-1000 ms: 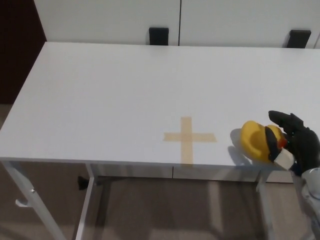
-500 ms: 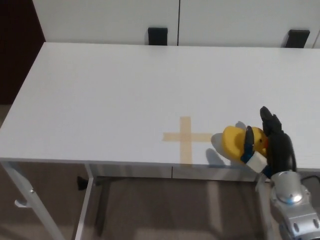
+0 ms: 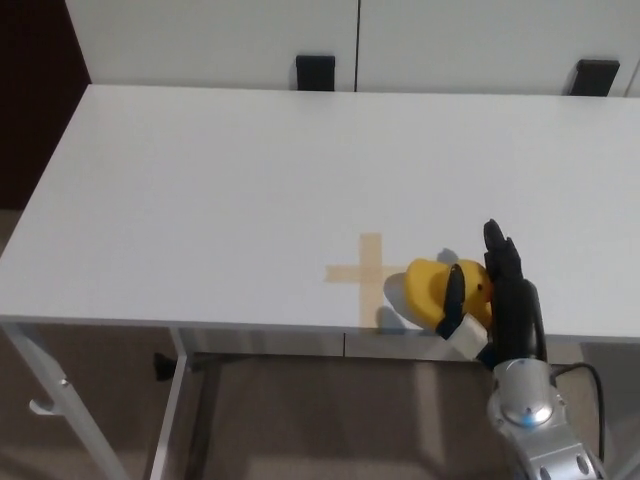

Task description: The robot uses its right hand to push the yellow duck toy to the center of the white desk.

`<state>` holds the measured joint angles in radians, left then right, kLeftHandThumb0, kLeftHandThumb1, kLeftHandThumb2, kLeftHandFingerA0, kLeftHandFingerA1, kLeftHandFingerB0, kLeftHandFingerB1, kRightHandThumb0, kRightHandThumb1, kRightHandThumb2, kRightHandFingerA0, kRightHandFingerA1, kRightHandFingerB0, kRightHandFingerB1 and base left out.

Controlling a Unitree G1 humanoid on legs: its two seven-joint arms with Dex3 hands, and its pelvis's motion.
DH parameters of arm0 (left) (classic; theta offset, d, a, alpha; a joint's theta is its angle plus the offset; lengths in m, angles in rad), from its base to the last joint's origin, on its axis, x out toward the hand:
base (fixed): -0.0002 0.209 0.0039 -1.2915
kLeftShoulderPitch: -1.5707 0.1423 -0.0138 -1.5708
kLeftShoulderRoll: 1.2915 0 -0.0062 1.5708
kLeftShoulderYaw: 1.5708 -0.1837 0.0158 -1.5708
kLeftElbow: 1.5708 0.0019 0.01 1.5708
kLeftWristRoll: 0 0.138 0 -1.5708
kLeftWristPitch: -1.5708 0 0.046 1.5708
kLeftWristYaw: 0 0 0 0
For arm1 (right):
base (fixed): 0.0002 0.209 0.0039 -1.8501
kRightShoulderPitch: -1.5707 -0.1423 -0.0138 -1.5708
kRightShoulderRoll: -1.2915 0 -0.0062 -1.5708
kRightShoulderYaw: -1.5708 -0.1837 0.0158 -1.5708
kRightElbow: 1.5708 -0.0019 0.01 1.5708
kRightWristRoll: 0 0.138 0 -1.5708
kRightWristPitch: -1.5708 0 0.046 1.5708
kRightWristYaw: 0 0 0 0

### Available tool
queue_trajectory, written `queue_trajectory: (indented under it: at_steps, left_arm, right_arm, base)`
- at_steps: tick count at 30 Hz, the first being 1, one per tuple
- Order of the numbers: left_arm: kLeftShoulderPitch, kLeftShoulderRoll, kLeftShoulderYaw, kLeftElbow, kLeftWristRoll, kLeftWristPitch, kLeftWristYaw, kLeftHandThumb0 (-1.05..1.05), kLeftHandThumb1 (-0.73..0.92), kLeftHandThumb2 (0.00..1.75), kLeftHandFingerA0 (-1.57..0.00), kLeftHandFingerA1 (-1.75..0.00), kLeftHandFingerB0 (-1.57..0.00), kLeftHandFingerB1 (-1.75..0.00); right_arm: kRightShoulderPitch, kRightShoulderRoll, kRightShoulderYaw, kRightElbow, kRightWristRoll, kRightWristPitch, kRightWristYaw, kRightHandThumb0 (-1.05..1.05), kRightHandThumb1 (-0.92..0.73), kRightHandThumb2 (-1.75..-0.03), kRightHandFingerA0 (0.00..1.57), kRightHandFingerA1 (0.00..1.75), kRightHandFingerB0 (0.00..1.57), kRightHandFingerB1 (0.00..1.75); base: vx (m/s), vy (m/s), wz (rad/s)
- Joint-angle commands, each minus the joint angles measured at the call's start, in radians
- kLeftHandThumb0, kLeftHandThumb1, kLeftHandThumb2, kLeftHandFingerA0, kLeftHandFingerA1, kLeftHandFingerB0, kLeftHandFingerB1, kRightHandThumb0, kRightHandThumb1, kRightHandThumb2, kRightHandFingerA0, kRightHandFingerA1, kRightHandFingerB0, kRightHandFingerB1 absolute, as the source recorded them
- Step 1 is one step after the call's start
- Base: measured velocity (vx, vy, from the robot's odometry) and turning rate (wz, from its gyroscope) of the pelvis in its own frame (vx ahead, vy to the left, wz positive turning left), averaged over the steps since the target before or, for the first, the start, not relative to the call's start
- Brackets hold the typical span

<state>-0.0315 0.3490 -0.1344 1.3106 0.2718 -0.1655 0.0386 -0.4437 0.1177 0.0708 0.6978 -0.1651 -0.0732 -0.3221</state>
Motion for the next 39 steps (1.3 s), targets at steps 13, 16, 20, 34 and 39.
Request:
queue_trajectory:
  at_steps: [13, 16, 20, 34, 39]
  left_arm:
    - [-0.001, -0.008, -0.013, 0.002, 0.01, -0.021, 0.007, 0.18, -0.36, 1.39, -1.46, -0.77, -1.45, -0.83]
    - [-0.003, -0.012, -0.023, 0.005, 0.019, -0.019, 0.008, 0.14, -0.47, 1.37, -1.48, -0.77, -1.49, -0.77]
    - [-0.006, -0.012, -0.043, 0.003, 0.035, -0.008, 0.016, 0.14, -0.44, 1.34, -1.38, -0.89, -1.36, -0.88]
    - [0.004, -0.039, -0.038, 0.004, 0.024, -0.015, 0.019, 0.15, -0.43, 1.36, -1.36, -0.86, -1.36, -0.86]
    - [-0.001, -0.043, -0.052, 0.003, 0.039, -0.008, 0.017, 0.19, -0.43, 1.36, -1.57, -0.75, -1.53, -0.79]
  right_arm:
    - [-0.002, 0.103, 0.035, 0.034, -0.033, 0.007, -0.068, -0.9, -0.92, -0.73, 0.0, 0.0, 0.0, 0.0]
    - [-0.024, 0.111, 0.067, 0.052, -0.08, 0.027, -0.111, -0.88, -0.89, -0.89, 0.0, 0.0, 0.0, 0.0]
    - [-0.047, 0.117, 0.083, 0.064, -0.1, 0.055, -0.136, -1.03, -0.86, -1.2, 0.0, 0.33, 0.0, 0.19]
    - [-0.133, 0.123, 0.124, 0.14, -0.159, 0.099, -0.228, -1.05, -0.88, -1.23, 0.0, 0.34, 0.0, 0.18]
    - [-0.181, 0.093, 0.135, 0.17, -0.175, 0.115, -0.218, -1.05, -0.9, -1.22, 0.0, 0.34, 0.0, 0.17]
  base:
    - [0.0, 0.0, 0.0]
    - [0.0, 0.0, 0.0]
    - [0.0, 0.0, 0.0]
    - [0.0, 0.0, 0.0]
    - [0.0, 0.0, 0.0]
